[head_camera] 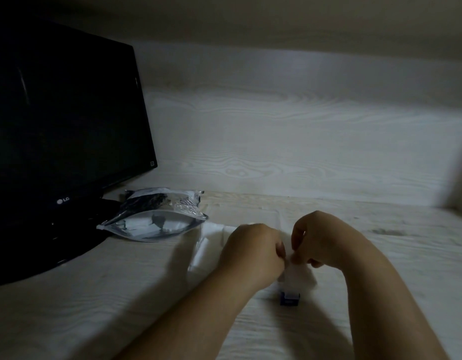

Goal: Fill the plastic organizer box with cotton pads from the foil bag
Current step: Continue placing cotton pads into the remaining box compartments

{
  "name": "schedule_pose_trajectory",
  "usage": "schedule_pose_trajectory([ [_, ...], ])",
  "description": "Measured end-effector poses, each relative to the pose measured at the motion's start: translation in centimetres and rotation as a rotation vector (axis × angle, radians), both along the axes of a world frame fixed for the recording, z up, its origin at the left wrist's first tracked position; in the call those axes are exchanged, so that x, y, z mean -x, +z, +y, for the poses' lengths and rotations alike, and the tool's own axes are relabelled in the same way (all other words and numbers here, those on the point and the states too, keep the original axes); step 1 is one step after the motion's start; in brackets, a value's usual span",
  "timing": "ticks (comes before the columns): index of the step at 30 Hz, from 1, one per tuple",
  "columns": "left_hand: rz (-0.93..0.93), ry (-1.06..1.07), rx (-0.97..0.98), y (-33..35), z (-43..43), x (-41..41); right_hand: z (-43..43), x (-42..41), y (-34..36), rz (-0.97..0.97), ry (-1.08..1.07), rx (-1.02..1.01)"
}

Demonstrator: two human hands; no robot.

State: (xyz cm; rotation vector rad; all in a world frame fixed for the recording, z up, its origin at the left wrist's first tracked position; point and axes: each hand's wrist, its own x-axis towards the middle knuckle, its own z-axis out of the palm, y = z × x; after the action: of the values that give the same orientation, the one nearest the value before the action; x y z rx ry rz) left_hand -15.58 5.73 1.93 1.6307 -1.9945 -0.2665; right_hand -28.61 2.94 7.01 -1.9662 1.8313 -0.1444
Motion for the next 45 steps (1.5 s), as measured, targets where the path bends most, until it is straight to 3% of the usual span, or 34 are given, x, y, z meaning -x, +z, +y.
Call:
schedule_pose_trajectory([
  [3, -0.045, -0.037, -0.128, 0.1, 0.2, -0.2, 0.3, 0.2, 0.1, -0.001, -0.007, -0.022],
  [19, -0.13, -0.085, -0.206, 0.0, -0.5, -0.1, -0.7, -0.3, -1.6, 0.219, -0.088, -0.097],
  [25, -0.048, -0.088, -0.124, -0.3, -0.4, -0.8, -0.7, -0.6, -0.9, 0.17, -0.084, 0.02],
  [32, 0.196, -0.065, -0.098, 0.4, -0.7, -2.7, 0.1, -0.5, -0.1, 0.22, 0.01, -0.069],
  [36, 0.137, -0.086, -0.1, 0.3, -0.4, -2.9, 0.2, -0.6, -0.4, 0.195, 0.018, -0.007],
  [45, 0.258, -0.01, 0.014, 1.3, -0.5, -4.6, -0.2, -1.5, -1.2, 0.055, 0.014, 0.31],
])
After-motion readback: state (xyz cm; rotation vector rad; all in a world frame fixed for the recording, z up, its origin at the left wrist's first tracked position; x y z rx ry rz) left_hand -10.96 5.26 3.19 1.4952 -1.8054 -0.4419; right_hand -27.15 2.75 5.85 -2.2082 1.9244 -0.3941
